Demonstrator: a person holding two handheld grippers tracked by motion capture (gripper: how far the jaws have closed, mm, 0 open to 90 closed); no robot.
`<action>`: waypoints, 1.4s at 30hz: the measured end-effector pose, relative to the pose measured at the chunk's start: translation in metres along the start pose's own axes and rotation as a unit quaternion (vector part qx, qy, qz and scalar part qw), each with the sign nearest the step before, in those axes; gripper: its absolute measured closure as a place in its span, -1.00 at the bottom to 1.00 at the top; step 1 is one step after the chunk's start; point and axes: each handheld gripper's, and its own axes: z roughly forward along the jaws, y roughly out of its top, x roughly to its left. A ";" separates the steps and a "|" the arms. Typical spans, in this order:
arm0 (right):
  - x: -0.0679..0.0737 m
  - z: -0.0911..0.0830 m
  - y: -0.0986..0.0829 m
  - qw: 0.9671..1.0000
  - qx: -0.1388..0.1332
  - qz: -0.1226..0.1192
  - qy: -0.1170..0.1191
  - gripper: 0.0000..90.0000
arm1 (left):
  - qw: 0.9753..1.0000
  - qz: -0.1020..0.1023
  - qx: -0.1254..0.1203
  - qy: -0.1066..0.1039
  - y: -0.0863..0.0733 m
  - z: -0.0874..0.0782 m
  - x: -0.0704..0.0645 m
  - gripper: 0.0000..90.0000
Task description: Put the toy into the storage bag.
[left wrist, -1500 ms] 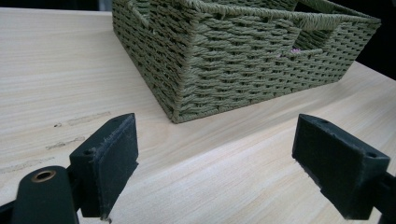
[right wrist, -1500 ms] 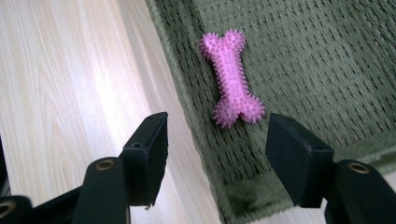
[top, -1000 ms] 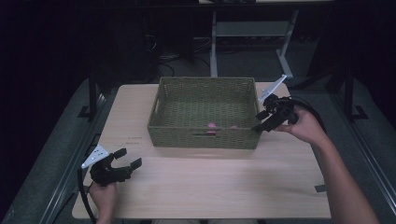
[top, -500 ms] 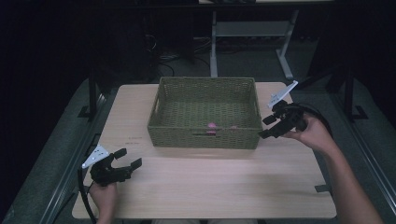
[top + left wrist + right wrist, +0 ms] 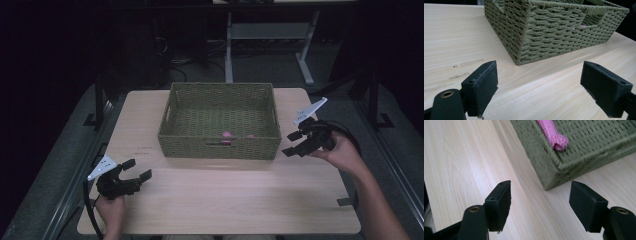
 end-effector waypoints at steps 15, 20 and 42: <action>0.006 0.016 -0.034 1.000 0.007 0.023 0.009 -0.30 | 1.000 0.000 0.000 0.001 0.000 -0.001 0.000 -0.69; 0.008 0.022 -0.045 0.999 0.006 0.029 0.013 -0.32 | 1.000 -0.001 -0.002 0.001 0.000 -0.001 0.001 -0.69; 0.023 0.037 -0.093 0.998 -0.002 0.059 0.027 -0.35 | 1.000 0.002 0.002 0.000 0.000 0.000 0.000 -0.69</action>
